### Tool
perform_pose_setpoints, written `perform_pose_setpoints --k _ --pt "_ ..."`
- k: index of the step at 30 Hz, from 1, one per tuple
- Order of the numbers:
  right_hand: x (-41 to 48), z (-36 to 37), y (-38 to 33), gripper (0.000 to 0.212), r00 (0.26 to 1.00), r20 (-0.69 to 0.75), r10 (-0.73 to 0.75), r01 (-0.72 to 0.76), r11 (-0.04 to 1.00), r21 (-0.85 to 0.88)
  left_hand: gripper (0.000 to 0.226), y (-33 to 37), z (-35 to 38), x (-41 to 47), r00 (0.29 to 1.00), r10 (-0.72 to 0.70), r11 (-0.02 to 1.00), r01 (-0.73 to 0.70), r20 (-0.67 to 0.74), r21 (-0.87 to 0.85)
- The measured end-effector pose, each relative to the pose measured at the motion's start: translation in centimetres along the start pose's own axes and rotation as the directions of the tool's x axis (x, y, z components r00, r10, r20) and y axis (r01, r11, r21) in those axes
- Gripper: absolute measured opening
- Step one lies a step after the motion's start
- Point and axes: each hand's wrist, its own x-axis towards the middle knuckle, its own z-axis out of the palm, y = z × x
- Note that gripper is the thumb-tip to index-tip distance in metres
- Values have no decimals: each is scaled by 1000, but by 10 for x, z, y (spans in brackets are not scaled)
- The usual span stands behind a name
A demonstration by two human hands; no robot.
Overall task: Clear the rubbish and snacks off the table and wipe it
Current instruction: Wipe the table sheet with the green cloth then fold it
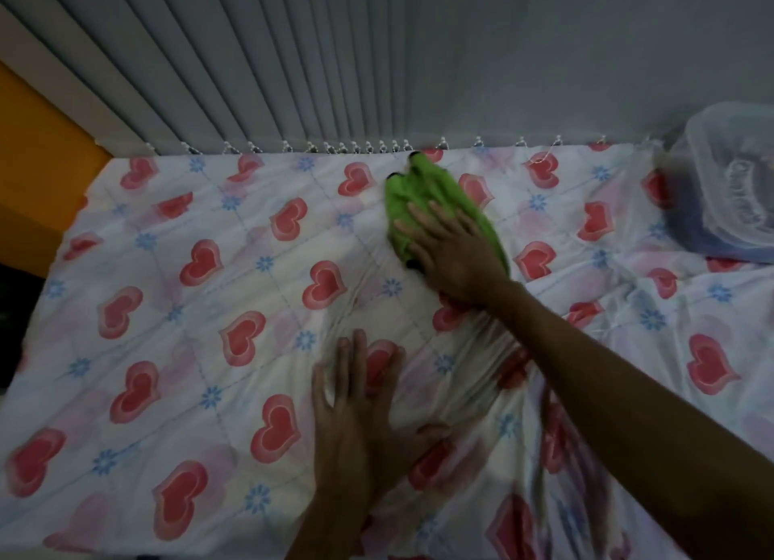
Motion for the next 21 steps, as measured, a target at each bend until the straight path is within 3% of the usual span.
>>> perform_pose_setpoints --k 8,10,12,15,18,21 --pt "16 -17 107 58 960 22 279 -280 960 25 111 3 -5 1 997 -27 996 20 73 92" --pt "5 -15 84 57 970 12 244 -244 969 21 111 4 -6 0 996 -26 995 18 80 103" --pt "-18 -6 35 56 994 -29 107 -106 994 18 111 4 -6 0 997 -24 995 17 68 97" --pt "-68 6 -60 53 997 -40 -65 70 985 159 110 6 -5 -1 998 -14 994 6 67 111" --pt "-117 6 -123 48 1000 -31 5 4 961 277 107 3 -1 -2 996 47 984 -58 73 169" --pt "-146 8 -118 47 991 -61 116 -103 978 180 103 -1 2 -4 997 69 981 -73 33 181"
